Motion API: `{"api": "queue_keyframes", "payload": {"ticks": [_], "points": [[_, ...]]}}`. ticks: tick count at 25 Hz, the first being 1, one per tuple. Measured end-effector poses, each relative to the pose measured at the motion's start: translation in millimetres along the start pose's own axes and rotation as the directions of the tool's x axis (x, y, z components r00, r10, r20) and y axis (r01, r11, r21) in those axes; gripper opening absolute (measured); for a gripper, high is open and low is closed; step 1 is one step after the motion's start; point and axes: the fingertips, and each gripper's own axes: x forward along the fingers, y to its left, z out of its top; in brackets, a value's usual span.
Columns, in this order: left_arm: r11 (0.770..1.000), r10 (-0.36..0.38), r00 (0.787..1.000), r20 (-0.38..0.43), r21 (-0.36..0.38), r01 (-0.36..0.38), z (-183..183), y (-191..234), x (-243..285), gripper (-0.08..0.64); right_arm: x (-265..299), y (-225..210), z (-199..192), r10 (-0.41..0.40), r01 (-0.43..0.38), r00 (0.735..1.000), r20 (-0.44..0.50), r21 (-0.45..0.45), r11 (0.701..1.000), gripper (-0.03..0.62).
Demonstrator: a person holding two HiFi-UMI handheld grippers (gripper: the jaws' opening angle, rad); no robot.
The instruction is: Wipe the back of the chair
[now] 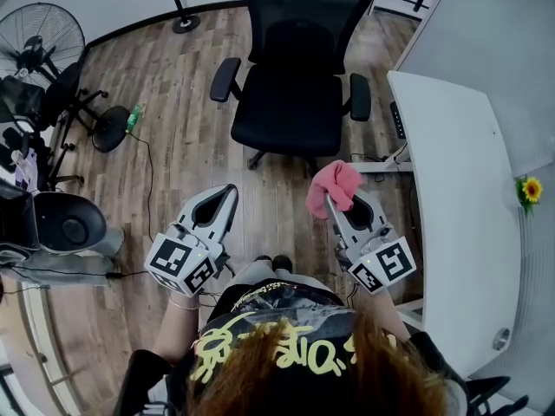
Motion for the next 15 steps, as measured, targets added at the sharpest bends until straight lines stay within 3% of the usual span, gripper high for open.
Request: {"api": "queue_keyframes", "payload": {"ticks": [15], "points": [[1.000,-0.008,1.000,0.010,-0.009,0.008,4.8,11.0,23.7,-0.011,13.0,-5.8,-7.6,0.021,-0.021,0.999,-0.029,-0.008,1.000,0.072]]}}
